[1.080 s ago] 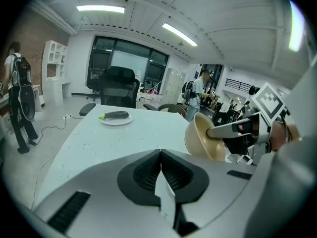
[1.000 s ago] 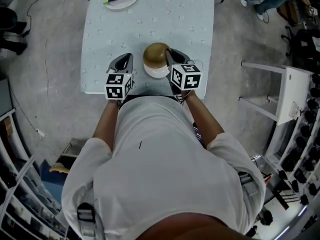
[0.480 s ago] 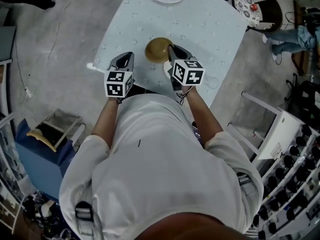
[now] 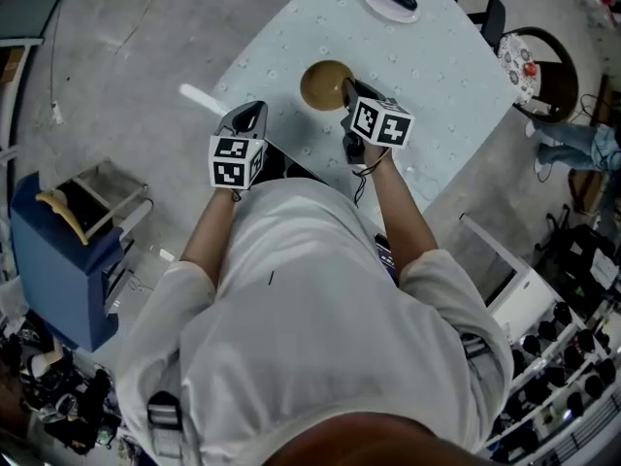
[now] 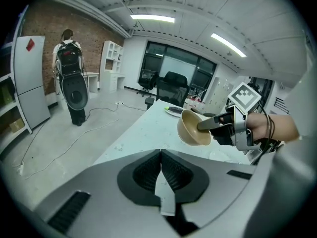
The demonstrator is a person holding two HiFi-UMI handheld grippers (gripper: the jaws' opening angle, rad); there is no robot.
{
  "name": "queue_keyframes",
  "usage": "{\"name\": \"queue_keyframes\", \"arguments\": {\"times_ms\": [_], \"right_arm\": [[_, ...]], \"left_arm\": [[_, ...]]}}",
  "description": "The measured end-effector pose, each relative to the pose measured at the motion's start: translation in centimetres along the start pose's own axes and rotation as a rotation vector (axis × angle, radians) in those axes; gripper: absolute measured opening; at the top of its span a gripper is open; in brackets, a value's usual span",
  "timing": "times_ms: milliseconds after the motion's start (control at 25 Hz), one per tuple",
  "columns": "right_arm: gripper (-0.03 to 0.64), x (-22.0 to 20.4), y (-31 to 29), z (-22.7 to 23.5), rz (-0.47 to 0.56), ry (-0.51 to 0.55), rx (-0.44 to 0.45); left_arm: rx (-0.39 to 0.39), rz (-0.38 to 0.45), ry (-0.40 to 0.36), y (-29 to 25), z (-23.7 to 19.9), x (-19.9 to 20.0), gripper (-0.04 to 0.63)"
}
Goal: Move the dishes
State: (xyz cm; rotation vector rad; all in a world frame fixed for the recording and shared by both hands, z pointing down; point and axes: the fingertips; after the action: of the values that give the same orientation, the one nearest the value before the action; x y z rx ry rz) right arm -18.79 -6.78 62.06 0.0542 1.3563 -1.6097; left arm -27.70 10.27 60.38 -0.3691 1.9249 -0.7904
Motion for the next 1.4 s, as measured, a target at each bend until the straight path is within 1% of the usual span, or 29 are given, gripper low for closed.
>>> {"name": "queue_keyframes", "arguments": {"times_ms": [200,320,400,480,600,680,720,760,800,920,1040,1120,1200,1240,1320,1400], "right_arm": [[0.012,-2.6,-2.3,1.4,-0.090,-0.168,-0.014],[0.030,-4.2,-3.4,1.5,-0.120,-0.231,-0.010],[0.053,-4.9,-3.7,1.6,-0.129,-0.266,-0.018],[0.048,-5.3,-3.7,1.5,-0.126,-0.289,-0.028],[0.051,-5.5,-3.4,1.3,-0.113,-0.298,-0.030],[0.073,-5.7,-3.2,1.3,-0.104,-0.299,-0.028],[0.103,-5.9,-3.1,1.4,-0.103,-0.297,-0.027],[0.160,-6.0,-3.0,1.5,-0.103,-0.290,-0.028],[0.197,-6.0,-2.9,1.6,-0.102,-0.279,-0.030],[0.230,-5.8,-2.2,2.3,-0.088,-0.243,-0.043],[0.233,-6.3,-0.9,2.7,-0.064,-0.231,-0.059],[0.218,-6.8,0.1,2.8,-0.054,-0.208,-0.075],[0.170,-7.4,1.2,3.0,-0.047,-0.176,-0.107],[0.128,-7.7,1.8,3.2,-0.044,-0.161,-0.126],[-0.002,-8.5,3.0,3.6,-0.030,-0.131,-0.146],[-0.003,-9.2,4.1,3.8,-0.004,-0.103,-0.132]], "left_arm": [[0.022,-0.023,0.048,0.5,-1.3,-1.8,0.020],[0.014,-0.040,0.059,0.3,-1.4,-2.4,0.020],[0.000,-0.048,0.056,0.1,-1.2,-2.5,0.020],[-0.016,-0.049,0.047,-0.1,-0.9,-2.2,0.020],[-0.034,-0.052,0.034,-0.2,-0.5,-2.2,0.020],[-0.048,-0.060,0.022,-0.4,-0.1,-2.2,0.020],[-0.058,-0.064,0.013,-0.6,0.1,-2.2,0.020],[-0.068,-0.068,0.003,-0.8,0.3,-2.1,0.020],[-0.076,-0.071,-0.006,-1.0,0.4,-1.9,0.020],[-0.088,-0.075,-0.019,-1.5,1.1,-1.3,0.020],[-0.118,-0.086,-0.057,-2.2,2.0,-1.0,0.020],[-0.144,-0.095,-0.086,-2.5,2.8,-1.1,0.020],[-0.174,-0.106,-0.114,-2.8,3.9,-1.2,0.020],[-0.189,-0.114,-0.127,-3.0,4.5,-1.2,0.020],[-0.215,-0.129,-0.146,-3.6,5.7,-1.4,0.020],[-0.241,-0.142,-0.161,-4.2,7.0,-1.5,0.020]]}}
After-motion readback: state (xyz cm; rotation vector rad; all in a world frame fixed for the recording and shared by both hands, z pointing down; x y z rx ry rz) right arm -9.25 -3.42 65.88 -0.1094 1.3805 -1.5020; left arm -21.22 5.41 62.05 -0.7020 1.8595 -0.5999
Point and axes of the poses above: the fingertips, and each gripper's own axes: y backward along the fingers, z to its right, x out of its top, and after that the axes turned 4 degrees about y, right-handed
